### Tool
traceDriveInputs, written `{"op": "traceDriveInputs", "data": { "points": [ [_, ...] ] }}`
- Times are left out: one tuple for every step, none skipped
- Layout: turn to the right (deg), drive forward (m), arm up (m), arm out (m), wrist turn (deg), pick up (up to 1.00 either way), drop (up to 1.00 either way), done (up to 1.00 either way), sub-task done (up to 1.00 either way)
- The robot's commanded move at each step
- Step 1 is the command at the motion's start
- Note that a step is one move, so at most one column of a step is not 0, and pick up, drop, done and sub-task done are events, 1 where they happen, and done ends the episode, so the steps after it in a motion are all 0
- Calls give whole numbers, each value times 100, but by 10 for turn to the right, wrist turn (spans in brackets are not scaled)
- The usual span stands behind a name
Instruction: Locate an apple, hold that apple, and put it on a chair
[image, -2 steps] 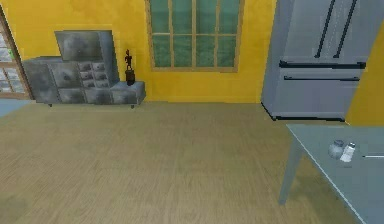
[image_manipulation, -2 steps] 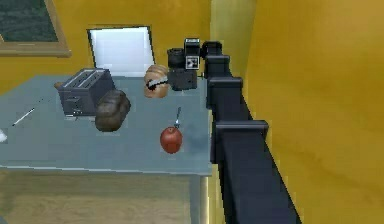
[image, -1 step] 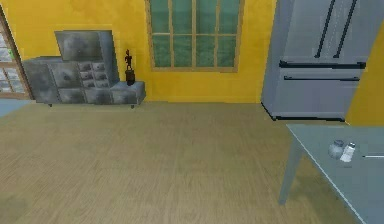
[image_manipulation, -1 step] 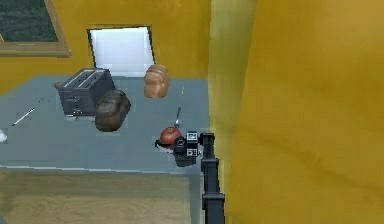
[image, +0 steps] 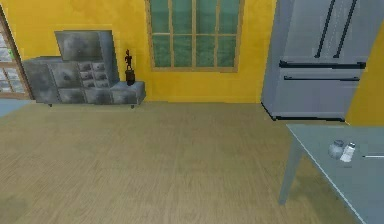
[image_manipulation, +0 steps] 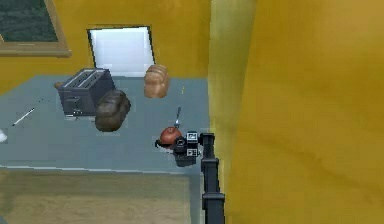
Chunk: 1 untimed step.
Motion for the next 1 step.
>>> {"op": "traceDriveInputs", "data": {
  "points": [
    [0, 0, 10, 0, 0, 0, 0, 0, 0]
  ]
}}
